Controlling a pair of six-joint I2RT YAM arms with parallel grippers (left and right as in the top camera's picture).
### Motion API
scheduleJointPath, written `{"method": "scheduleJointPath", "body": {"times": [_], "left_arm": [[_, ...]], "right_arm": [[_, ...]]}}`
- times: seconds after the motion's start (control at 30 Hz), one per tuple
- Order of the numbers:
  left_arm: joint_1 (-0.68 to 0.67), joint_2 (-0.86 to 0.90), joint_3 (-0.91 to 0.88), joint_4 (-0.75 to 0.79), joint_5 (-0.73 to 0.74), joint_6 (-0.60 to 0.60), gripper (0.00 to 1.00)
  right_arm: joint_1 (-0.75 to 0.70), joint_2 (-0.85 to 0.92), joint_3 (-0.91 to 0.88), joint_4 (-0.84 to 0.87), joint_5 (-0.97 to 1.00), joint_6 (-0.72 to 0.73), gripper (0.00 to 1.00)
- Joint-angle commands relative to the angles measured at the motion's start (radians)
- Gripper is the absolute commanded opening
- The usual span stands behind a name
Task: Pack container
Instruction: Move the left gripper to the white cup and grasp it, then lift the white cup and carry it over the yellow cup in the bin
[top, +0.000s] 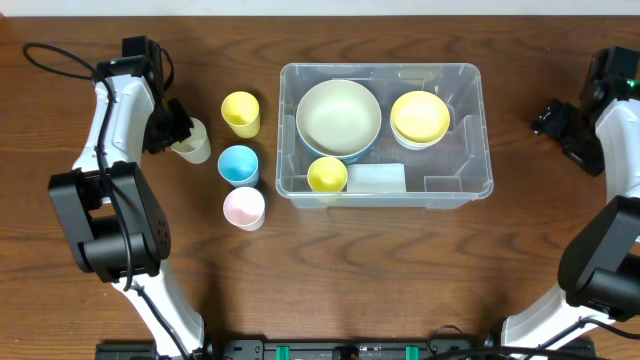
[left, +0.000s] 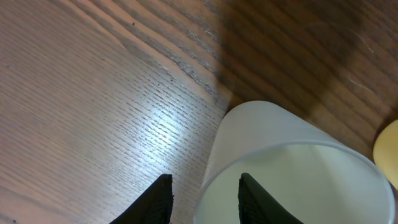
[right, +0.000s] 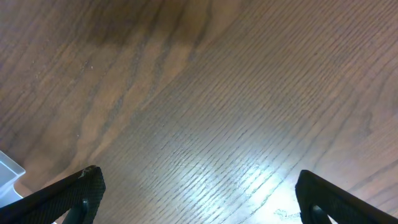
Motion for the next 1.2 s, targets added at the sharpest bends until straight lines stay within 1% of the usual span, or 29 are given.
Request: {"method": "scheduleJointPath", "body": {"times": [0.0,0.3,0.63,0.67,0.73,0.9,0.97,1.0,1.07,1.17], "left_arm": [[0.003,0.028,-0.003,-0.001,0.010,0.002,0.36],[0.003,0.085,-0.003,-0.003,0.011,0.002,0.36],[0.003,0.084,-0.003,-0.003,0.011,0.002,0.34],[0.003,0.084,-0.003,-0.003,0.011,0.002,0.33],[0.003,0.082,-0.001,-0.006,0.011,0.002,0.23],[0.003,0.066,0.000,-0.006,0.011,0.002,0.22],[0.003,0.056,0.001,-0.006,0.011,0.002,0.19],[0.003,0.051,0.001,-0.006,0.011,0.002,0.13],[0.003,0.043,0.001,-0.006,0.011,0.002,0.08],[0.003,0.032,0.001,-0.007,0.011,0.002,0.06]], "right_arm": [[0.000,0.007,-0.005,0.002,0.004,0.018,0.99],[0.000,0.007,-0.005,0.002,0.004,0.018,0.99],[0.000,0.007,-0.005,0.002,0.004,0.018,0.99],[0.000,0.007,-0.005,0.002,0.004,0.018,0.99],[0.000,0.007,-0.005,0.002,0.004,0.018,0.99],[0.000,0.007,-0.005,0.002,0.004,0.018,0.99],[0.000,0.007,-0.005,0.002,0.004,0.018,0.99],[0.000,0.007,-0.005,0.002,0.004,0.018,0.99],[0.000,0.007,-0.005,0.002,0.004,0.018,0.99],[0.000,0.007,-0.005,0.002,0.004,0.018,0.99]]}}
